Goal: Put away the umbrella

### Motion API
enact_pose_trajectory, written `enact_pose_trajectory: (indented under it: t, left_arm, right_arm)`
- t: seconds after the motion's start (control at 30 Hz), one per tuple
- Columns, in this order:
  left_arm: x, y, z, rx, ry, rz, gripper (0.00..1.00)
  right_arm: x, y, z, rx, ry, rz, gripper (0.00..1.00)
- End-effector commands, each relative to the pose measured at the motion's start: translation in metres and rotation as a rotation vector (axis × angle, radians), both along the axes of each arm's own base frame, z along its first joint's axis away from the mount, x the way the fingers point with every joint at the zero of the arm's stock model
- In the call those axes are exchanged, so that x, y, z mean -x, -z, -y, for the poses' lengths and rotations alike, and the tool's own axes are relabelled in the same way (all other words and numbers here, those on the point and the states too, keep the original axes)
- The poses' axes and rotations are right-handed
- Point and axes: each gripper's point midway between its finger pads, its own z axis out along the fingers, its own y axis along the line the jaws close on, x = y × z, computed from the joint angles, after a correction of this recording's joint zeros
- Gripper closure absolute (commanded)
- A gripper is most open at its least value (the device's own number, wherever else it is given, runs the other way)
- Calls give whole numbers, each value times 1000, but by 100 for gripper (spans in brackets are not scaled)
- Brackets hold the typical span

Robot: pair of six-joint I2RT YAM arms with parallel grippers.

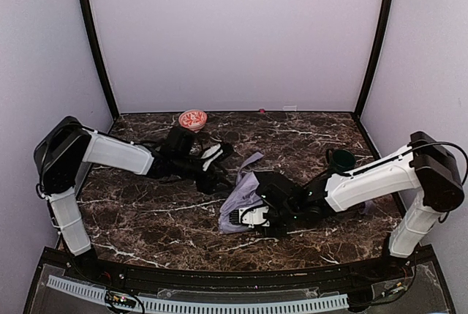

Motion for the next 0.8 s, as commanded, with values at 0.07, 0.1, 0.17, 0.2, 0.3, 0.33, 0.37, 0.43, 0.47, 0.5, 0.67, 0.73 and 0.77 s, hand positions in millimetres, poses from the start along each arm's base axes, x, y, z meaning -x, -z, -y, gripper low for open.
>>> enact_pose_trajectory:
  t: [0.07,0.1,0.17,0.2,0.3,0.33,0.37,0.43,0.47,0.5,0.67,0.73,0.77]
  left_arm:
    - [-4,-84,-23,183,-69,323,40]
    - [2,-95,-28,206,-67,353,40]
    - [16,-108,-37,245,-60,395,42]
    - [25,-112,-44,264,-58,417,44]
    - [53,-133,-59,323,-40,501,49]
    - [64,-138,-63,338,-27,532,50]
    - [75,-141,-65,344,-13,565,50]
    - [95,-146,-65,336,8,648,51]
    - [106,-146,-62,325,35,684,51]
    - [118,-141,-58,307,77,698,51]
    - [157,-85,-36,86,303,645,45]
    - [157,-61,-30,-30,344,647,43]
    - [155,-53,-27,-74,355,651,43]
  right_arm:
    - [66,43,28,159,18,-447,79]
    - [66,42,26,165,26,-473,79]
    - [66,39,21,169,50,-545,79]
    - [66,39,19,170,67,-591,79]
    - [68,44,20,199,127,-741,79]
    - [66,43,18,195,142,-769,79]
    - [67,44,17,199,154,-814,79]
    - [74,48,17,212,166,-917,79]
    - [76,49,18,222,172,-950,79]
    - [78,53,20,235,179,-974,80]
    - [79,61,16,256,196,-1041,82]
    - [77,62,16,254,206,-1060,82]
    - [76,63,16,257,213,-1064,82]
